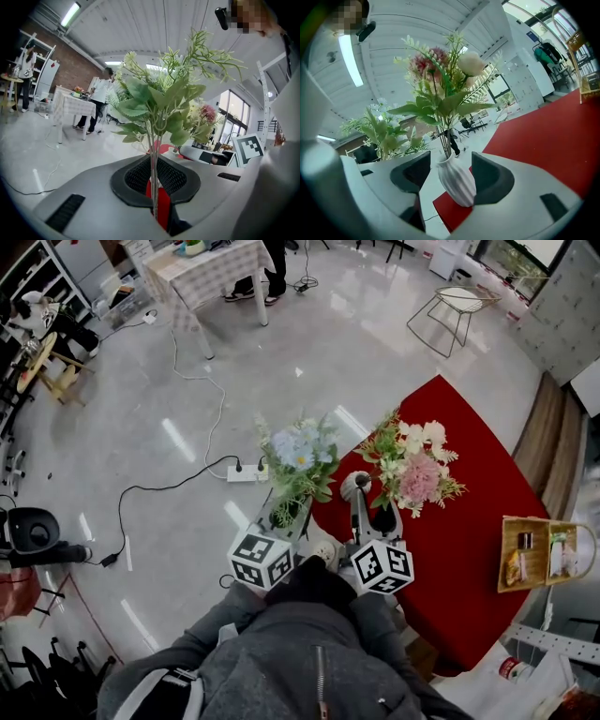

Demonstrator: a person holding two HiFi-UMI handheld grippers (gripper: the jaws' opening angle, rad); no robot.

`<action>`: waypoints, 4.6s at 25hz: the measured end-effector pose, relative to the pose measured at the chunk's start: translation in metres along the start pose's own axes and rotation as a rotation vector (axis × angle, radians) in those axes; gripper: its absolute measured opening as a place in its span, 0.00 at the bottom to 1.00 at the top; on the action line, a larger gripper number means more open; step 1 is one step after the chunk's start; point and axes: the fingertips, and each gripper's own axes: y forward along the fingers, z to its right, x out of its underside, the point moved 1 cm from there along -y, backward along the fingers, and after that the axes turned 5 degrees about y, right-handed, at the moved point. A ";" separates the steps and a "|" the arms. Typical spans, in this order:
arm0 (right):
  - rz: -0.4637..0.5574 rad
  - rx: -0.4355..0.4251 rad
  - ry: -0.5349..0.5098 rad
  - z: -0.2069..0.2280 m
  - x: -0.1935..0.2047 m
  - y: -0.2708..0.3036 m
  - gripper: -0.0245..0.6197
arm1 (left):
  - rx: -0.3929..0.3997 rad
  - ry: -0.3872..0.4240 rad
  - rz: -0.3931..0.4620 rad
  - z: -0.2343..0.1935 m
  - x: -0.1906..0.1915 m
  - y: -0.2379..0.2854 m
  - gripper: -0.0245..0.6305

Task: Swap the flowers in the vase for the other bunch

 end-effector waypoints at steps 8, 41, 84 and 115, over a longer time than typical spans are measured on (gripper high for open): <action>-0.011 -0.032 -0.026 -0.001 -0.006 0.022 0.40 | -0.002 -0.003 -0.005 -0.008 -0.003 0.023 0.09; 0.094 -0.018 -0.130 -0.019 -0.039 0.032 0.10 | 0.094 0.036 0.021 -0.020 -0.029 0.039 0.09; 0.205 -0.020 -0.109 -0.045 -0.122 -0.002 0.08 | 0.326 0.110 0.142 0.018 -0.132 0.053 0.09; 0.211 0.243 -0.242 0.059 -0.123 -0.045 0.08 | 0.334 0.123 0.162 0.036 -0.138 0.059 0.09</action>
